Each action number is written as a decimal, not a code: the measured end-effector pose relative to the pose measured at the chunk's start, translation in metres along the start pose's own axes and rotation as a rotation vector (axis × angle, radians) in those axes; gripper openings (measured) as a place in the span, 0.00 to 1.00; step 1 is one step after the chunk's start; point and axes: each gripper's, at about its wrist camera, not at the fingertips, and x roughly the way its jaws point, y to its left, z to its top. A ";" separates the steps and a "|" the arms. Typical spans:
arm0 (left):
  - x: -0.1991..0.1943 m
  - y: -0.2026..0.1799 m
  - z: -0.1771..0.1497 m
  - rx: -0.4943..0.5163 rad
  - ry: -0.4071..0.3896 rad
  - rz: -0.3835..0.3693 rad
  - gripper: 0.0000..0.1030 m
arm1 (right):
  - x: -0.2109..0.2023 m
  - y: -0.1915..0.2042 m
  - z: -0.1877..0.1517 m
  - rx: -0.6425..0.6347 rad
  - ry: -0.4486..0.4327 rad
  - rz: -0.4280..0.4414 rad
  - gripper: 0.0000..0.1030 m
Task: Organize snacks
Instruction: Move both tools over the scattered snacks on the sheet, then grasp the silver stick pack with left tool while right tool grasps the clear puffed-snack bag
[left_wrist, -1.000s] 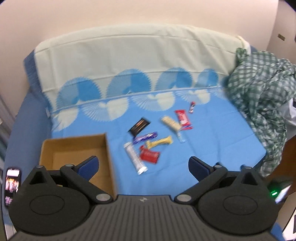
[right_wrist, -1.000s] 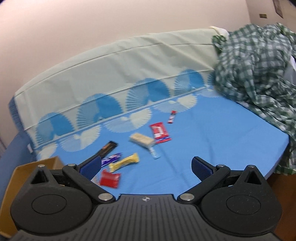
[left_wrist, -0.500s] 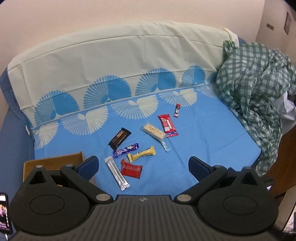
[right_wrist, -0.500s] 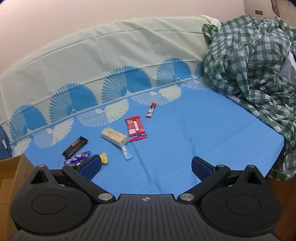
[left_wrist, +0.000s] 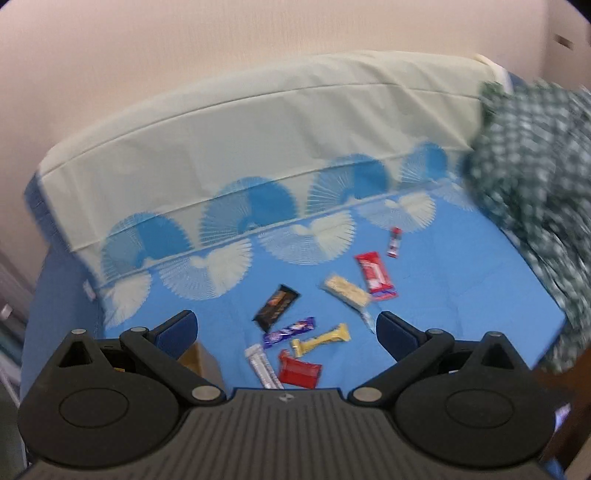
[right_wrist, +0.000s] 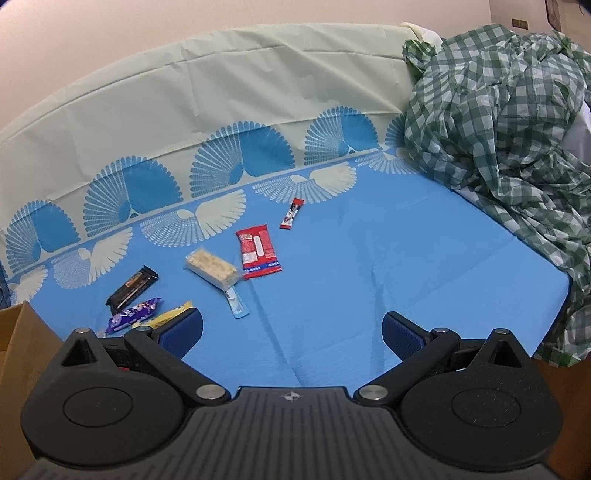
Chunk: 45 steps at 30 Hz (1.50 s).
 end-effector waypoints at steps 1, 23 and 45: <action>0.000 -0.002 0.000 0.013 -0.007 0.006 1.00 | 0.001 -0.001 0.000 -0.001 0.001 -0.002 1.00; 0.288 0.044 -0.058 -0.083 0.393 0.036 1.00 | 0.094 0.001 0.017 -0.069 0.026 0.057 1.00; 0.439 0.084 -0.121 -0.330 0.638 -0.065 1.00 | 0.319 0.151 0.033 -0.515 0.199 0.273 1.00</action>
